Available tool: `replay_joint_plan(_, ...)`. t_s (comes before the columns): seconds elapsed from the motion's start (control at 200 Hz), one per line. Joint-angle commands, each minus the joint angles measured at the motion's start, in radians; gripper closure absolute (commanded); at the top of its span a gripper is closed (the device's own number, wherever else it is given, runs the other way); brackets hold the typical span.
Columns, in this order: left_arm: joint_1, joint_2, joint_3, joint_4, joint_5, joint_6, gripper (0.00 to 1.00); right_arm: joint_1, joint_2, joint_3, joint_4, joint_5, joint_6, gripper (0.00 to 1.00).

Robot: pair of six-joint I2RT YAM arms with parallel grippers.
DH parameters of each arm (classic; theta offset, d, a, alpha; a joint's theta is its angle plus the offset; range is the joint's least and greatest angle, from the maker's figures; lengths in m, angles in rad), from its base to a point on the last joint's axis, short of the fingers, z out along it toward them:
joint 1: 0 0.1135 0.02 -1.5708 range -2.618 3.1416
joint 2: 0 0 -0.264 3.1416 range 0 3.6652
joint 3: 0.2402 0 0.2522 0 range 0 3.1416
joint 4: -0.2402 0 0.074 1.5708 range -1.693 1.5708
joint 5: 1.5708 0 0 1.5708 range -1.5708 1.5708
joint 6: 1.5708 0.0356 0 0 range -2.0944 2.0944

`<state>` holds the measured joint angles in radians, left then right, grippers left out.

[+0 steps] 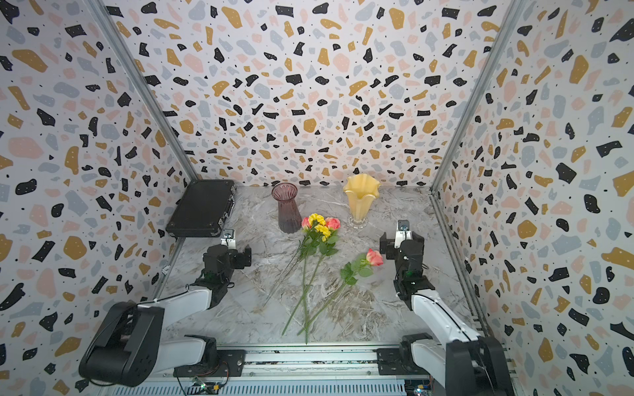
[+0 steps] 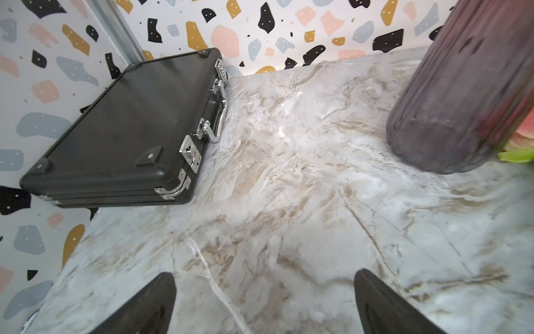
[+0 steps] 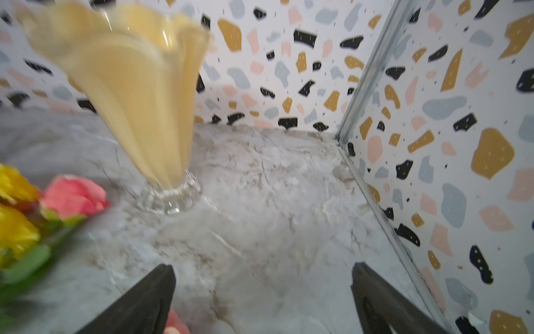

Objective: Arrange the flowers in different vases according to their colors
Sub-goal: Pick up the flower at the center of the board.

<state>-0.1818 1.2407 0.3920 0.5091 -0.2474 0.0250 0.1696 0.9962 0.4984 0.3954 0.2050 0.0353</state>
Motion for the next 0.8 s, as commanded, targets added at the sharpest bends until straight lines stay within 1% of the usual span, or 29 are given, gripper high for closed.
replay_joint_plan(0.0, -0.044, -0.104, 0.122, -0.228, -0.026, -0.114, 0.01, 0.025, -0.112, 0.044, -0.308, -0.109, 0.133, 0.00)
replay_joint_plan(0.035, -0.059, -0.138, 0.143, -0.272, 0.019, -0.205, 0.01, 0.025, -0.138, 0.020, -0.285, -0.078, 0.208, 0.00)
replay_joint_plan(0.06, -0.074, -0.159, 0.159, -0.305, 0.057, -0.276, 0.01, 0.025, -0.151, -0.001, -0.282, -0.019, 0.282, 0.00)
replay_joint_plan(0.075, -0.086, -0.168, 0.168, -0.326, 0.084, -0.323, 0.01, 0.024, -0.158, -0.012, -0.298, 0.036, 0.357, 0.00)
replay_joint_plan(0.11, -0.113, -0.182, 0.189, -0.371, 0.156, -0.412, 0.01, 0.024, -0.171, -0.024, -0.404, 0.185, 0.537, 0.00)
replay_joint_plan(0.125, -0.128, -0.185, 0.195, -0.383, 0.195, -0.433, 0.01, 0.024, -0.176, -0.025, -0.502, 0.244, 0.614, 0.00)
replay_joint_plan(0.145, -0.148, -0.185, 0.202, -0.390, 0.251, -0.449, 0.01, 0.024, -0.179, -0.035, -0.584, 0.313, 0.730, 0.00)
replay_joint_plan(0.17, -0.178, -0.182, 0.208, -0.396, 0.302, -0.461, 0.01, 0.020, -0.183, -0.057, -0.625, 0.359, 0.814, 0.01)
replay_joint_plan(0.185, -0.199, -0.180, 0.211, -0.400, 0.329, -0.466, 0.01, 0.015, -0.187, -0.074, -0.620, 0.355, 0.829, 0.00)
replay_joint_plan(0.23, -0.262, -0.171, 0.219, -0.420, 0.342, -0.478, 0.01, 0.000, -0.204, -0.116, -0.537, 0.267, 0.787, 0.00)
replay_joint_plan(0.28, -0.313, -0.166, 0.229, -0.459, 0.309, -0.502, 0.01, 0.000, -0.213, -0.143, -0.405, 0.141, 0.705, 0.00)
replay_joint_plan(0.315, -0.335, -0.164, 0.235, -0.486, 0.284, -0.520, 0.01, 0.001, -0.206, -0.140, -0.368, 0.078, 0.673, 0.00)
replay_joint_plan(0.345, -0.341, -0.162, 0.241, -0.502, 0.274, -0.532, 0.01, 0.001, -0.195, -0.127, -0.376, 0.054, 0.664, 0.00)
replay_joint_plan(0.426, -0.340, -0.158, 0.261, -0.543, 0.240, -0.552, 0.01, 0.001, -0.151, -0.086, -0.419, 0.040, 0.634, 0.00)
replay_joint_plan(0.481, -0.340, -0.144, 0.291, -0.606, 0.176, -0.548, 0.01, 0.002, -0.114, -0.059, -0.424, -0.018, 0.598, 0.00)
replay_joint_plan(0.526, -0.340, -0.128, 0.342, -0.734, 0.098, -0.560, 0.01, 0.007, -0.082, -0.051, -0.389, -0.083, 0.570, 0.00)
replay_joint_plan(0.591, -0.340, -0.104, 0.418, -0.913, -0.033, -0.621, 0.01, 0.035, -0.040, -0.045, -0.326, -0.153, 0.529, 0.00)
replay_joint_plan(0.661, -0.339, -0.078, 0.481, -1.077, -0.145, -0.723, 0.01, 0.074, 0.000, -0.019, -0.319, -0.168, 0.489, 0.00)
replay_joint_plan(0.691, -0.337, -0.071, 0.492, -1.104, -0.151, -0.737, 0.01, 0.095, 0.014, -0.006, -0.330, -0.148, 0.474, 0.00)
replay_joint_plan(0.746, -0.336, -0.060, 0.492, -1.113, -0.145, -0.745, 0.01, 0.135, 0.035, 0.015, -0.366, -0.067, 0.461, 0.00)
replay_joint_plan(0.791, -0.333, -0.051, 0.489, -1.133, -0.147, -0.785, 0.01, 0.155, 0.051, 0.035, -0.401, -0.010, 0.457, 0.00)
